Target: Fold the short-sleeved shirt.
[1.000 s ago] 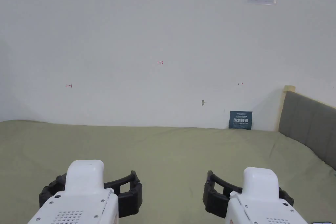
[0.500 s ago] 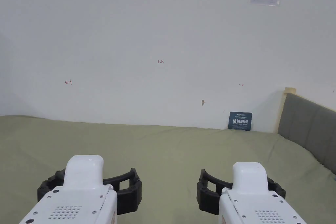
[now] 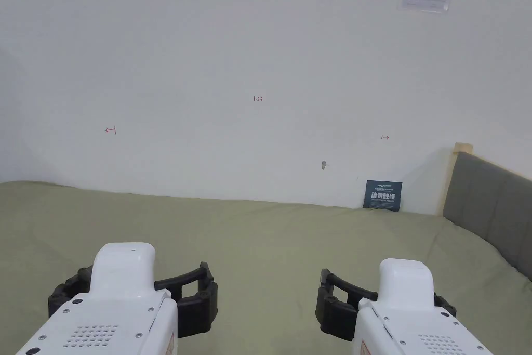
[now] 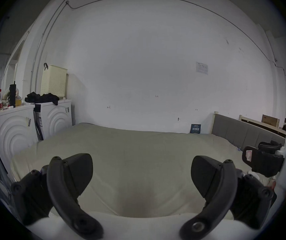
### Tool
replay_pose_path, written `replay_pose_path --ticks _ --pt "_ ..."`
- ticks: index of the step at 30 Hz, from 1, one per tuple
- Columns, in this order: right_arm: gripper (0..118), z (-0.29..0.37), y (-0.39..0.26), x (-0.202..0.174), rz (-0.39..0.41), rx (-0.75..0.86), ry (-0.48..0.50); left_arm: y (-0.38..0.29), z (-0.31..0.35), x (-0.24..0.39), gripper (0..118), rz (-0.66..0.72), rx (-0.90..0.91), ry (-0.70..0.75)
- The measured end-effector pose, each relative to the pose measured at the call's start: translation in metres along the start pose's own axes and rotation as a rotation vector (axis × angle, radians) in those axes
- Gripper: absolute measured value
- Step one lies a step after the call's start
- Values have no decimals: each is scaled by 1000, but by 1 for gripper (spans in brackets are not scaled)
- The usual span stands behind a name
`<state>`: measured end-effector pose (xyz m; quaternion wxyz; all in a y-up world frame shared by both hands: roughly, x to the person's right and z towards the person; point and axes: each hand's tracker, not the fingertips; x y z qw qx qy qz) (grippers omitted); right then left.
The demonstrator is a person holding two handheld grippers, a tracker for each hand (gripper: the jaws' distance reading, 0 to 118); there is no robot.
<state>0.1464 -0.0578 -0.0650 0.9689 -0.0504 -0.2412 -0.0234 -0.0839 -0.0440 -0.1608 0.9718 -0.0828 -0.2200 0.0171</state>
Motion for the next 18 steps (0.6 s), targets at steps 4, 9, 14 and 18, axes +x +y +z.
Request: replay_pose_path --ticks 4,9,14,18 --pt "103 6 7 0 -17 23 14 3 -2 -2 115 7 19 15" --pt "103 9 16 0 -22 20 8 6 -3 0 115 -7 15 6" --pt "103 9 23 -1 -24 -13 -21 6 -5 3 115 -21 0 -7" --pt "103 6 22 0 -4 -22 -32 7 -6 3 115 -32 -9 3"
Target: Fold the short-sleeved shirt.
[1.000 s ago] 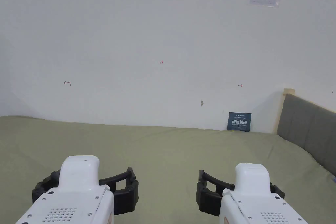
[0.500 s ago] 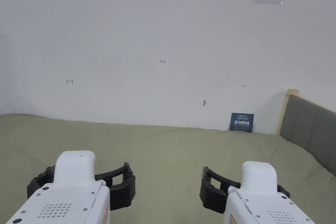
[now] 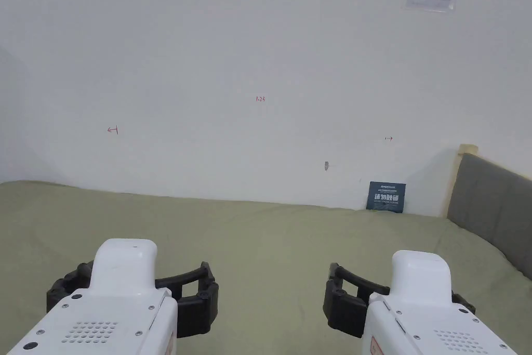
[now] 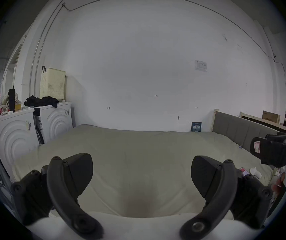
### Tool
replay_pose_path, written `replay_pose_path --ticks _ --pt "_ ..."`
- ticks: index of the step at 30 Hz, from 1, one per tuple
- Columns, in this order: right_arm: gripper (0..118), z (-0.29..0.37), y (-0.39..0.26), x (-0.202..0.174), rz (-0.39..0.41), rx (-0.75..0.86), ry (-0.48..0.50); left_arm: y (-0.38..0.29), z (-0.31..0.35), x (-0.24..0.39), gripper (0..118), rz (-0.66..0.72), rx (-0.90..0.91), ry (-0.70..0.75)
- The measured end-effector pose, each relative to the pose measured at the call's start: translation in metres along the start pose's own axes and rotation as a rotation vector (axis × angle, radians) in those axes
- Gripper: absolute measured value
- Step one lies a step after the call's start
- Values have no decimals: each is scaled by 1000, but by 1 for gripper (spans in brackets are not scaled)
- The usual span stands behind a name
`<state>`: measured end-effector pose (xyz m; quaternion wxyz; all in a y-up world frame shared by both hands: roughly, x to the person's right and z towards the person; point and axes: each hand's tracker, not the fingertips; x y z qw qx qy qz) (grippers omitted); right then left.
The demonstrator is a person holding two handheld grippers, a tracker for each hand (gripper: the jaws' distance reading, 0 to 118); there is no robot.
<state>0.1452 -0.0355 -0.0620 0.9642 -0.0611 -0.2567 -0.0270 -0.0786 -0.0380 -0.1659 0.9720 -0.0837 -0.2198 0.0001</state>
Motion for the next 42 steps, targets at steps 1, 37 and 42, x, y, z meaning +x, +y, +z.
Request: replay_pose_path --ticks 1,37,42 --pt "103 -1 0 0 0 -8 -12 0 0 0 115 -4 0 11" --pt "103 -8 1 -3 -4 -56 -5 7 0 -6 115 10 -12 -3" --pt "103 -8 2 -6 -1 -63 4 7 -1 -5 115 5 -19 -12"
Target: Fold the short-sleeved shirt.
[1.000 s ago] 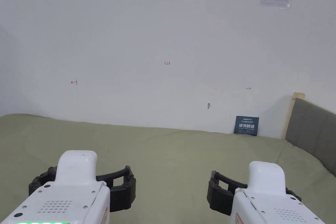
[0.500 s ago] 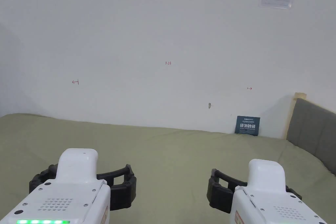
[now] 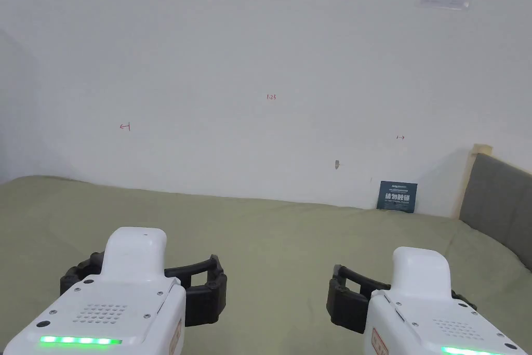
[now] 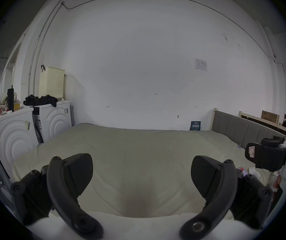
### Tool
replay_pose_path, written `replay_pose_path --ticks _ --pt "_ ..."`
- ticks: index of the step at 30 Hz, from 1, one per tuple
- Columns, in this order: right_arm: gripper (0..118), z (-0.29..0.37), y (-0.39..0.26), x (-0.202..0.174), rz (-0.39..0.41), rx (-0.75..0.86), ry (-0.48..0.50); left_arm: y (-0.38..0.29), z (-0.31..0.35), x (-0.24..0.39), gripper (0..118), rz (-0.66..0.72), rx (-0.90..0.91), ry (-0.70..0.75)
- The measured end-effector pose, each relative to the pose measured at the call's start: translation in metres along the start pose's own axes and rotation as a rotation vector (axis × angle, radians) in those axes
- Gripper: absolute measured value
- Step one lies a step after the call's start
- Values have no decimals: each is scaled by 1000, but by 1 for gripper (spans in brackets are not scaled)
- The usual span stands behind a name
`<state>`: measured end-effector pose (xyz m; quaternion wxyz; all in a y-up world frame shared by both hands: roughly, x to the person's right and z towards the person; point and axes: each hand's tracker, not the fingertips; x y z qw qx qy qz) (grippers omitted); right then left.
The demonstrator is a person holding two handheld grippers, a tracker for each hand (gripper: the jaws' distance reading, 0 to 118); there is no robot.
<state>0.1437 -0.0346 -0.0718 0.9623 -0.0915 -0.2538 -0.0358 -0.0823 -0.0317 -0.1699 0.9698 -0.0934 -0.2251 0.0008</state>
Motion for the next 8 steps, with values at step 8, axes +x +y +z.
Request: replay_pose_path --ticks 8 --pt "103 -8 2 11 -85 -59 15 -4 -4 -1 115 -10 -20 5"
